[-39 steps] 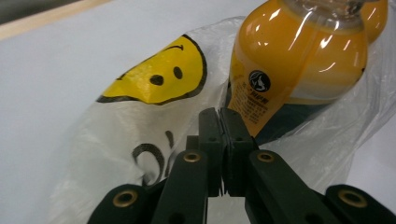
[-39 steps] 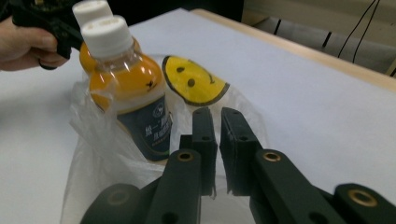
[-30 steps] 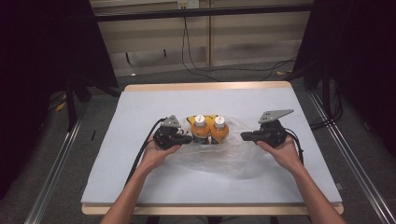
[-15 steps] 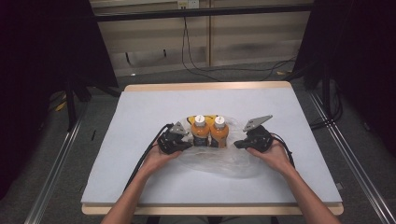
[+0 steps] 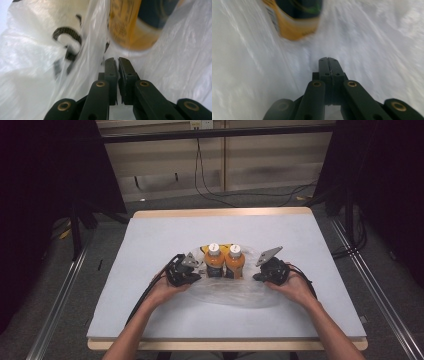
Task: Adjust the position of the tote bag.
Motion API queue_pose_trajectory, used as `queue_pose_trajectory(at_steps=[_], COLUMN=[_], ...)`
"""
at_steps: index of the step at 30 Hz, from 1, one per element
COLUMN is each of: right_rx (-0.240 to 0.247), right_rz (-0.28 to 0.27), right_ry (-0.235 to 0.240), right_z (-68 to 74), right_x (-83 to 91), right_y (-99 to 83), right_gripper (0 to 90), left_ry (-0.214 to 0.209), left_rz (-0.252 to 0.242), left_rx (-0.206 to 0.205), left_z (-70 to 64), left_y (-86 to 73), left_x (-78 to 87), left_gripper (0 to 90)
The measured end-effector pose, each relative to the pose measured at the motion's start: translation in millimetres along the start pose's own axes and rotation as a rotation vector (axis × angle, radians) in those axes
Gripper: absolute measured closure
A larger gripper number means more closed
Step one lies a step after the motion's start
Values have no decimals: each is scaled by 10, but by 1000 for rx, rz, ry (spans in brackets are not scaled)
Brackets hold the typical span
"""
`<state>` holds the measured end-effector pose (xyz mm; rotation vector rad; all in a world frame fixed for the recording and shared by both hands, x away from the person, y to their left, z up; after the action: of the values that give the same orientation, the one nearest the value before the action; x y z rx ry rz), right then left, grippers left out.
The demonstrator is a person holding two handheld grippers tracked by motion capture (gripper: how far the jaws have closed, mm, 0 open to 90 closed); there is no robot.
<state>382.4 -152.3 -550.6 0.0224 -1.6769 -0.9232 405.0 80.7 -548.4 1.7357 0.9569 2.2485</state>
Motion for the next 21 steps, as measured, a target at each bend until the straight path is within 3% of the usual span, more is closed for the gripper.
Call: queue_pose_trajectory(at_steps=[3, 6, 9, 13, 14, 16, 18, 20, 21], right_rx=[2, -2, -9, -22, -24, -44, -26, -44, -44], right_rz=[3, 20, 40, 48, 57, 62, 89, 97, 111], right_ry=[-6, -28, -59, -74, -96, -92, -137, -153, -189], right_z=[-61, -116, -177, -254, -307, -310, -413, -491, -549], right_x=[40, 67, 93, 111, 126, 134, 161, 179, 186], right_y=[-60, -100, -138, -171, -191, -202, -251, -278, -298], right_gripper=[900, 900, 900, 900, 900, 900, 900, 900, 900], left_ry=[27, 22, 72, 50, 49, 53, 55, 59, 59], left_rz=[54, 47, 71, 46, 48, 50, 52, 51, 50], left_rx=[-35, 0, -12, 29, 28, 22, 19, 14, 16], left_z=[83, 154, 244, 292, 307, 315, 323, 327, 328], left_y=[-110, -191, -253, -296, -313, -318, -320, -319, -319], left_x=[76, 117, 144, 158, 164, 164, 164, 162, 162], left_gripper=[858, 854, 856, 863, 871, 875, 878, 879, 879])
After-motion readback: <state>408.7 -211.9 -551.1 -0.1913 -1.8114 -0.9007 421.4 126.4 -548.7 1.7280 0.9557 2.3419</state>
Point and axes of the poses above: each handheld gripper's, and its own axes: x roughly backward along the jaws, y roughly out of its top, z roughly to its left, the point moved 10 cm from there along -x, roughly forward along the jaws, and after that the axes turned 3 degrees about y, right-handed, at the moved point
